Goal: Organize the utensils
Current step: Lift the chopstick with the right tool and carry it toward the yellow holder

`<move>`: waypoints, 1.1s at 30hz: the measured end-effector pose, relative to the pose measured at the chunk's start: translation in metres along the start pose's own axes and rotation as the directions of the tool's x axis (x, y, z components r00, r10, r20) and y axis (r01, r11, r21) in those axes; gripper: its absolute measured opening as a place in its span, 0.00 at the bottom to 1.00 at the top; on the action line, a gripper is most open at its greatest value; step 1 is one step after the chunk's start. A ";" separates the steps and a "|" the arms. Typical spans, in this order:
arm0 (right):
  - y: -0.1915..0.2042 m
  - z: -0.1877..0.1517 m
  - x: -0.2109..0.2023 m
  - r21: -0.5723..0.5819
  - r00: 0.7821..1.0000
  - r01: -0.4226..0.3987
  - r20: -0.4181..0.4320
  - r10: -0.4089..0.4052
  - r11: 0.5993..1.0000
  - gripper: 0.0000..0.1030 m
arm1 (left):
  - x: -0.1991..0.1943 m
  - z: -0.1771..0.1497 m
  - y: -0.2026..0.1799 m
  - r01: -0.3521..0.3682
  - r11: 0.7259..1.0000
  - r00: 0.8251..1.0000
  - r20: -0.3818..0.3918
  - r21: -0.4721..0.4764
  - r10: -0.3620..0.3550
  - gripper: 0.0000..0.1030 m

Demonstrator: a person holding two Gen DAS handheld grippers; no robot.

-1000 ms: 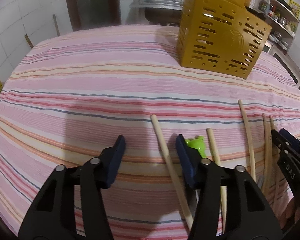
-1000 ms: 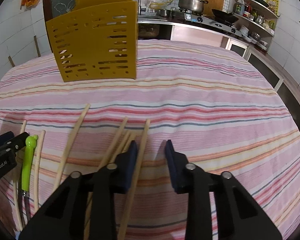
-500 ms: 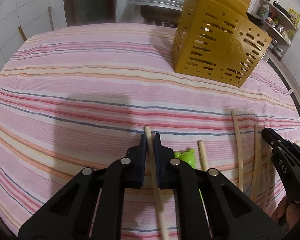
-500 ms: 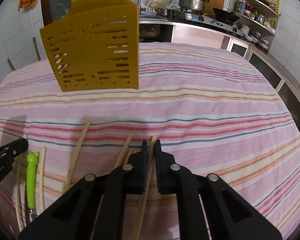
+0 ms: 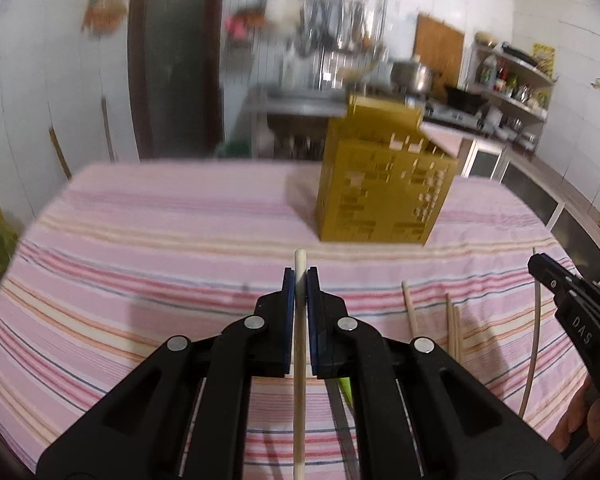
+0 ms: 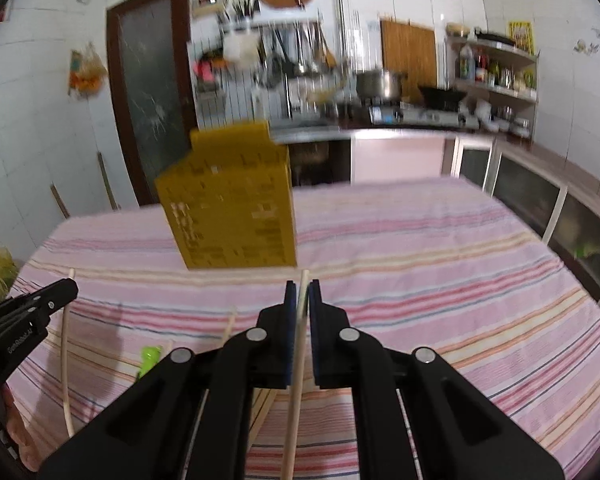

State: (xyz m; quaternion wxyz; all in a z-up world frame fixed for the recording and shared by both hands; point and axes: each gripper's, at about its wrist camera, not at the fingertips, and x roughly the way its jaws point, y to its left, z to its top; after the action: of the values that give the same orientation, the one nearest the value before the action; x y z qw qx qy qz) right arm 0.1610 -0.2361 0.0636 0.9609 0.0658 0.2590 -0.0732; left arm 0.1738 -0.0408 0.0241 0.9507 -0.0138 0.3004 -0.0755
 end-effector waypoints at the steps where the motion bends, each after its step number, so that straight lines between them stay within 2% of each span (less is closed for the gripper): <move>1: 0.001 0.000 -0.005 -0.004 1.000 -0.006 0.021 0.006 1.000 0.06 | -0.005 0.000 0.002 -0.005 1.000 1.000 0.020 0.004 0.005 0.04; 5: 0.002 -0.001 -0.033 -0.020 0.991 -0.009 0.130 0.011 1.000 0.06 | -0.035 -0.003 0.009 -0.011 1.000 0.995 0.101 0.001 0.011 0.04; 10: 0.004 -0.004 -0.055 -0.025 0.980 -0.014 0.197 0.019 1.000 0.06 | -0.059 -0.009 0.013 -0.017 1.000 0.984 0.176 0.022 0.013 0.05; 14: 0.006 -0.006 -0.048 -0.039 0.991 -0.024 0.134 0.029 0.999 0.07 | -0.065 -0.012 0.015 -0.020 0.999 0.983 0.185 0.026 0.015 0.05; 17: 0.004 -0.011 -0.028 -0.053 0.998 -0.006 0.058 0.009 0.999 0.10 | -0.061 -0.008 0.020 -0.008 1.000 0.987 0.158 0.004 0.007 0.05; 20: -0.004 -0.019 0.004 -0.033 0.997 -0.005 -0.080 0.003 0.999 0.51 | -0.050 -0.005 0.025 -0.005 1.000 0.992 0.125 -0.009 0.006 0.05; 25: -0.009 -0.035 0.037 -0.033 0.975 0.043 -0.215 -0.050 0.999 0.49 | -0.026 -0.001 0.033 0.000 1.000 0.999 0.050 -0.031 0.001 0.05; 27: -0.009 -0.041 0.045 -0.045 0.963 0.047 -0.262 -0.057 0.998 0.42 | -0.021 0.001 0.035 -0.002 1.000 0.999 0.040 -0.032 0.003 0.05; 30: -0.005 -0.048 0.060 -0.072 0.946 0.062 -0.312 -0.082 0.995 0.37 | -0.017 0.001 0.033 0.001 1.000 0.999 0.035 -0.019 -0.001 0.05; 33: -0.002 -0.050 0.072 -0.063 0.935 0.054 -0.348 -0.073 0.997 0.31 | -0.015 0.002 0.030 0.006 1.000 1.000 0.029 -0.005 -0.006 0.05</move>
State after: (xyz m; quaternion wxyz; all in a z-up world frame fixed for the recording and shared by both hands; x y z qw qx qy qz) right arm 0.1980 -0.2376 -0.0160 0.8980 0.0440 0.4295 -0.0846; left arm 0.1666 -0.0088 0.0319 0.9547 -0.0184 0.2867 -0.0775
